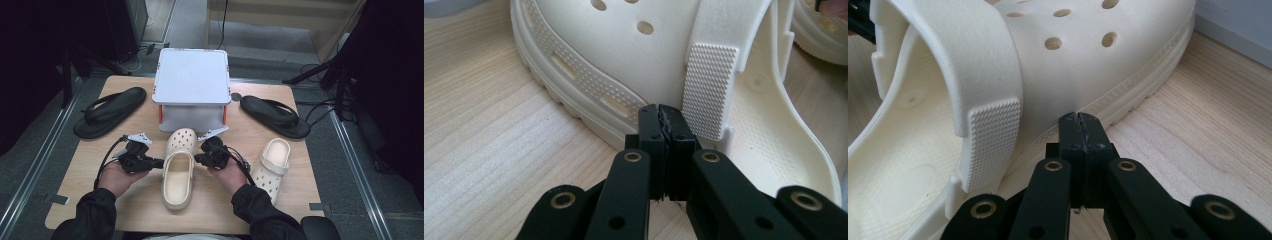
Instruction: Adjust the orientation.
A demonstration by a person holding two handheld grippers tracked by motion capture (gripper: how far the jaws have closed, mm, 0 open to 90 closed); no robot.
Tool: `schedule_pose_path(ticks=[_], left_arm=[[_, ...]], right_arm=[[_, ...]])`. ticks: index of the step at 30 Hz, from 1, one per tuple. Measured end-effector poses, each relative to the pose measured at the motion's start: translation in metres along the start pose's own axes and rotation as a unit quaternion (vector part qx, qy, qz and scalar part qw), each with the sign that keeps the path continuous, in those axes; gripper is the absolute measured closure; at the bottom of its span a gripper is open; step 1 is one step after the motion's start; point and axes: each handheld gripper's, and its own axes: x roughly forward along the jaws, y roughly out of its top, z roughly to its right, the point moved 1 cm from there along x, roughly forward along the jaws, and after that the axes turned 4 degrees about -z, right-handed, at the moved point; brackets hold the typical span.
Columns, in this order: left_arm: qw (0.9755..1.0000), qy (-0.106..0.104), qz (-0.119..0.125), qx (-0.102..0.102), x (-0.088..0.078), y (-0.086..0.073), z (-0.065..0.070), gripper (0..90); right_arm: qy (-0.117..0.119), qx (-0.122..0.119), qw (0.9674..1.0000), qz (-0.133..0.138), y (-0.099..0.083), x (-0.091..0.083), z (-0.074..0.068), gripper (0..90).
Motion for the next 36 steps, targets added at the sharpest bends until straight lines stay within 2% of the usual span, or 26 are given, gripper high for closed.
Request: schedule_pose_path(ticks=[2,5,10,13,17,21,24,27,29,36], left_arm=[[0.9999,-0.011,0.001,-0.011,0.001,0.000,-0.002,88.0],[0.9998,-0.017,0.005,-0.014,0.001,-0.001,-0.004,88.1],[1.0000,-0.006,0.003,-0.007,-0.002,-0.001,-0.005,82.5],[0.9999,0.014,0.007,-0.003,-0.006,-0.001,-0.006,78.9],[0.9995,0.012,0.025,-0.013,-0.012,-0.002,-0.009,72.8],[0.9993,0.016,0.030,-0.018,-0.015,-0.002,-0.012,66.5],[0.9994,0.016,0.028,-0.013,-0.016,-0.001,-0.012,66.2],[0.9995,0.015,0.026,-0.009,-0.015,0.002,-0.011,64.6],[0.9996,0.012,0.023,-0.009,-0.015,0.003,-0.010,60.4],[0.9994,0.023,0.026,-0.004,-0.014,0.010,-0.012,52.0]], right_arm=[[0.003,-0.001,1.0000,0.001,0.001,0.001,0.001,90.0],[-0.003,-0.006,1.0000,0.001,0.004,0.002,0.001,90.0],[-0.002,-0.011,0.9999,0.000,0.003,0.001,0.004,89.8],[0.000,-0.016,0.9999,0.003,0.003,-0.003,0.005,89.9],[0.015,-0.013,0.9998,0.009,0.003,-0.007,0.010,89.8],[0.026,-0.013,0.9995,0.014,0.002,-0.013,0.009,86.9],[0.044,-0.011,0.9986,0.028,0.000,-0.018,0.011,85.7],[0.046,-0.005,0.9984,0.033,-0.003,-0.023,0.015,84.8],[0.051,0.000,0.9979,0.038,-0.005,-0.027,0.018,82.6],[0.044,-0.007,0.9974,0.057,-0.015,-0.043,0.021,76.7]])
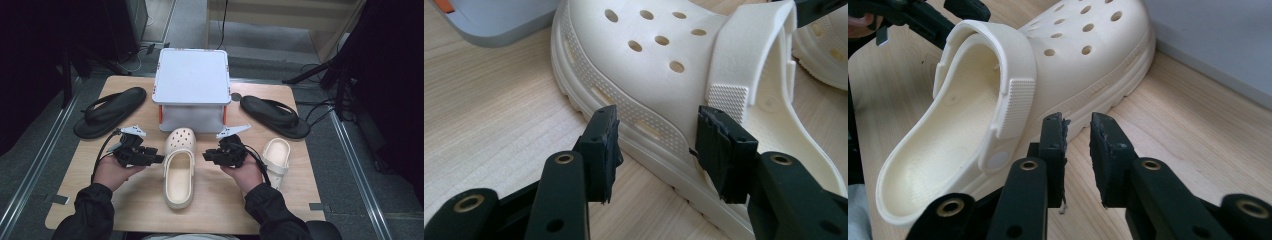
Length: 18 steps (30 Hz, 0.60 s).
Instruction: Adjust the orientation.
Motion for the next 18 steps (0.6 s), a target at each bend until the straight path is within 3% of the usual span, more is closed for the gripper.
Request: schedule_pose_path(ticks=[7,13,18], left_arm=[[0.9999,0.003,-0.005,0.009,0.004,0.007,-0.001,48.4],[0.9999,0.006,-0.001,0.013,0.004,0.010,-0.001,45.1],[0.9999,0.006,-0.003,0.010,0.005,0.012,-0.004,42.7]], right_arm=[[-0.003,0.010,0.9998,0.017,-0.010,-0.016,0.008,73.1],[-0.018,0.000,0.9995,0.027,-0.021,-0.035,0.004,72.1],[-0.024,0.005,0.9992,0.032,-0.032,-0.051,0.005,71.2]])
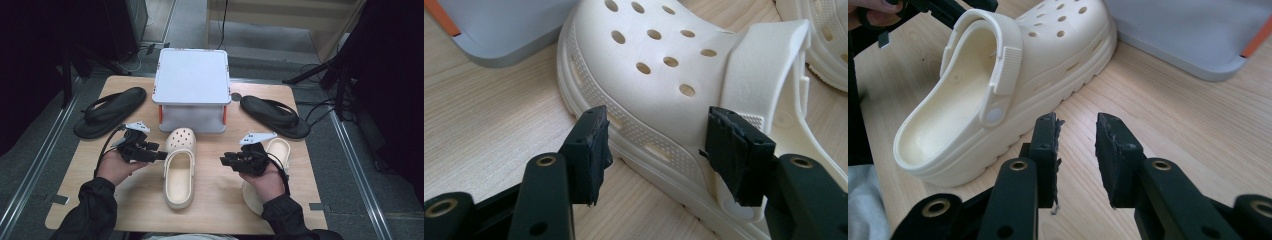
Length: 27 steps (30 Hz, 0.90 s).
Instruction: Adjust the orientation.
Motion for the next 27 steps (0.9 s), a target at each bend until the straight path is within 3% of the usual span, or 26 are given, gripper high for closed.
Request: schedule_pose_path(ticks=[3,7,10,11,21,27], left_arm=[[1.0000,0.002,0.004,0.001,-0.001,0.001,-0.001,42.0],[1.0000,0.001,0.005,-0.003,-0.001,0.002,-0.002,41.6],[1.0000,0.002,0.007,-0.003,-0.002,0.002,-0.003,41.8],[1.0000,-0.006,0.004,-0.007,-0.003,0.003,-0.003,44.1],[0.9998,-0.012,0.000,-0.014,-0.004,0.006,-0.004,49.5],[0.9997,-0.013,0.007,-0.019,-0.004,0.007,-0.006,49.2]], right_arm=[[-0.004,0.011,0.9999,0.000,-0.005,-0.010,0.002,66.7],[-0.019,0.000,0.9998,0.002,-0.010,-0.021,0.001,65.3],[-0.027,-0.005,0.9996,-0.001,-0.016,-0.030,0.000,69.0],[-0.030,-0.007,0.9995,-0.003,-0.018,-0.032,0.001,70.3],[-0.033,0.015,0.9993,-0.012,-0.041,-0.053,0.006,88.4],[-0.045,0.022,0.9985,-0.021,-0.052,-0.059,0.009,90.0]])
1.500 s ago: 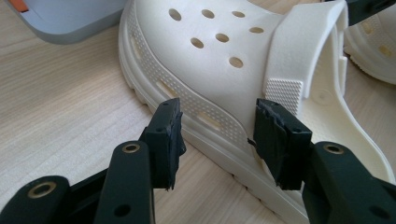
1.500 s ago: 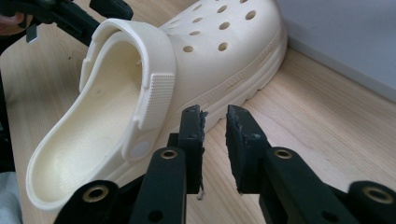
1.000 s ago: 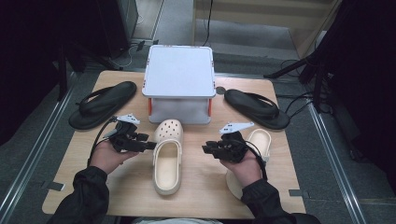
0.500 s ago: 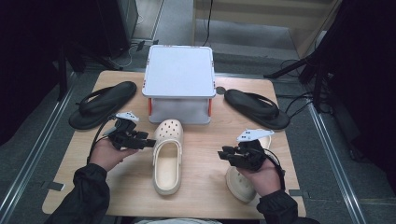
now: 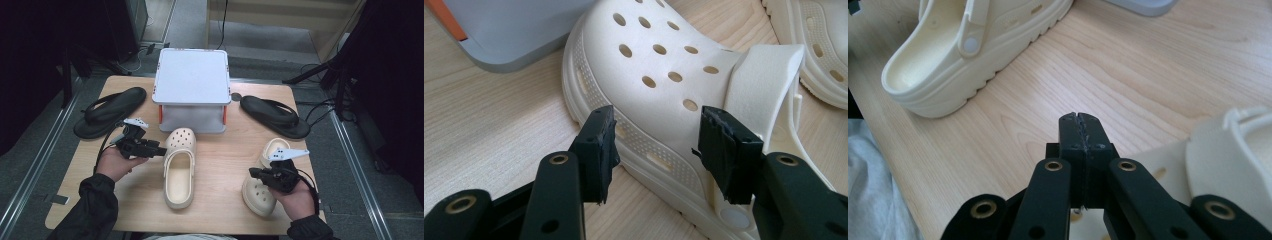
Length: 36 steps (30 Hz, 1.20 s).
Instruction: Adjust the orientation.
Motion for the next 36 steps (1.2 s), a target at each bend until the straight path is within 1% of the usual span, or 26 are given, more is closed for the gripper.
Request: schedule_pose_path(ticks=[5,9,13,15,17,19,22,24,27,29,31,34,35,36], left_arm=[[1.0000,-0.002,0.001,0.001,0.000,0.000,0.000,49.3],[1.0000,-0.002,0.003,0.002,-0.001,0.000,0.000,49.4],[1.0000,-0.004,0.005,0.002,0.000,0.000,0.000,49.4],[1.0000,-0.008,0.006,-0.001,0.001,0.001,0.000,49.4],[0.9999,-0.009,0.005,0.002,0.001,0.002,-0.001,49.4],[0.9999,-0.009,0.006,0.000,0.002,0.002,-0.002,49.4],[0.9999,-0.009,0.005,-0.001,0.002,0.002,-0.003,49.4],[0.9999,-0.008,0.006,0.000,0.002,0.003,-0.003,49.4],[1.0000,-0.007,0.005,0.000,0.002,0.003,-0.002,49.4],[1.0000,-0.008,0.006,0.001,0.002,0.003,-0.002,49.4],[1.0000,-0.006,0.006,0.002,0.003,0.003,-0.002,49.4],[1.0000,-0.006,0.006,0.001,0.003,0.003,-0.002,49.4],[1.0000,-0.005,0.005,0.002,0.003,0.003,-0.002,49.4],[1.0000,-0.005,0.007,0.002,0.003,0.003,-0.002,49.4]], right_arm=[[-0.010,0.002,0.9999,-0.005,-0.011,-0.007,0.002,90.0],[-0.017,0.003,0.9999,0.001,-0.018,-0.014,0.005,90.0],[-0.024,0.004,0.9997,0.001,-0.026,-0.023,0.009,90.0],[-0.033,0.001,0.9994,0.006,-0.031,-0.030,0.012,90.0],[-0.037,0.005,0.9993,0.011,-0.037,-0.039,0.018,90.0],[-0.042,0.006,0.9990,0.008,-0.041,-0.043,0.022,90.0],[-0.052,0.011,0.9986,-0.002,-0.050,-0.048,0.027,90.0],[-0.055,0.011,0.9984,-0.003,-0.055,-0.051,0.031,90.0],[-0.052,0.016,0.9985,-0.009,-0.060,-0.053,0.035,90.0],[-0.051,0.013,0.9985,-0.015,-0.062,-0.053,0.036,90.0],[-0.048,0.012,0.9985,-0.025,-0.065,-0.051,0.037,90.0],[-0.044,0.011,0.9978,-0.048,-0.066,-0.042,0.037,90.0],[-0.044,0.004,0.9977,-0.051,-0.065,-0.039,0.036,90.0],[-0.041,0.006,0.9979,-0.050,-0.064,-0.040,0.036,90.0]])
